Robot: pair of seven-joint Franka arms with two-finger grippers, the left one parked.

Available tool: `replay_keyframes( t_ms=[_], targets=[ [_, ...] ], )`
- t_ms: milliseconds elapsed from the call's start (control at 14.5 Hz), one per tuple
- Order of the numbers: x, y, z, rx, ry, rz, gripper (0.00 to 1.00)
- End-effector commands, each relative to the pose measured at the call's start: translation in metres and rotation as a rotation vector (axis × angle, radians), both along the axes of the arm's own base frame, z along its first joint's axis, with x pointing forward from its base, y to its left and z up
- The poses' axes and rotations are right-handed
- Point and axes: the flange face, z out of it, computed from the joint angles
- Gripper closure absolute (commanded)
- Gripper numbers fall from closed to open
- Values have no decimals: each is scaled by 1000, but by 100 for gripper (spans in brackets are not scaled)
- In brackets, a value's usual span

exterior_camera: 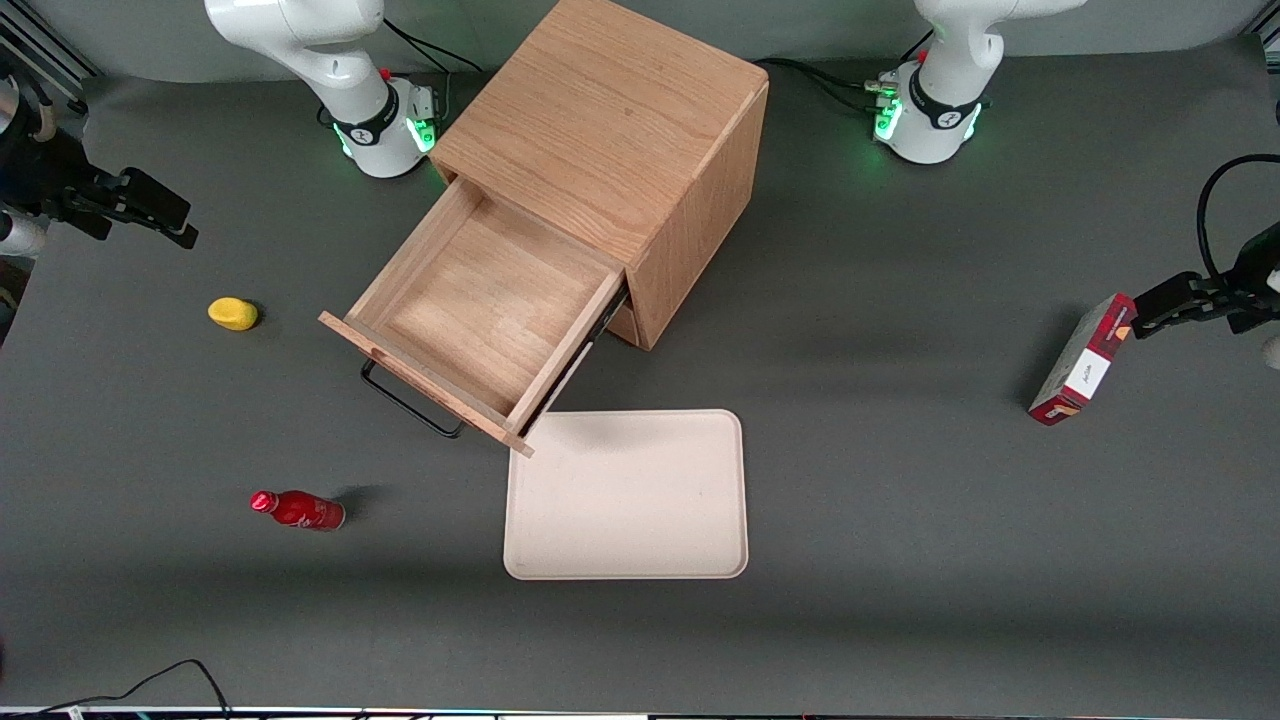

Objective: Close top drawer

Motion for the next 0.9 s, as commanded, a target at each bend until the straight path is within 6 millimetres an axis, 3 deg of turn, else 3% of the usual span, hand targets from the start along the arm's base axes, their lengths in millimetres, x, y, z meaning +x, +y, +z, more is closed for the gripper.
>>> replay_keyframes(
  t_ms=[0, 828],
  targets=[
    [3, -4, 5, -14, 5, 16, 0],
    [5, -6, 4, -10, 6, -1, 0]
  ],
)
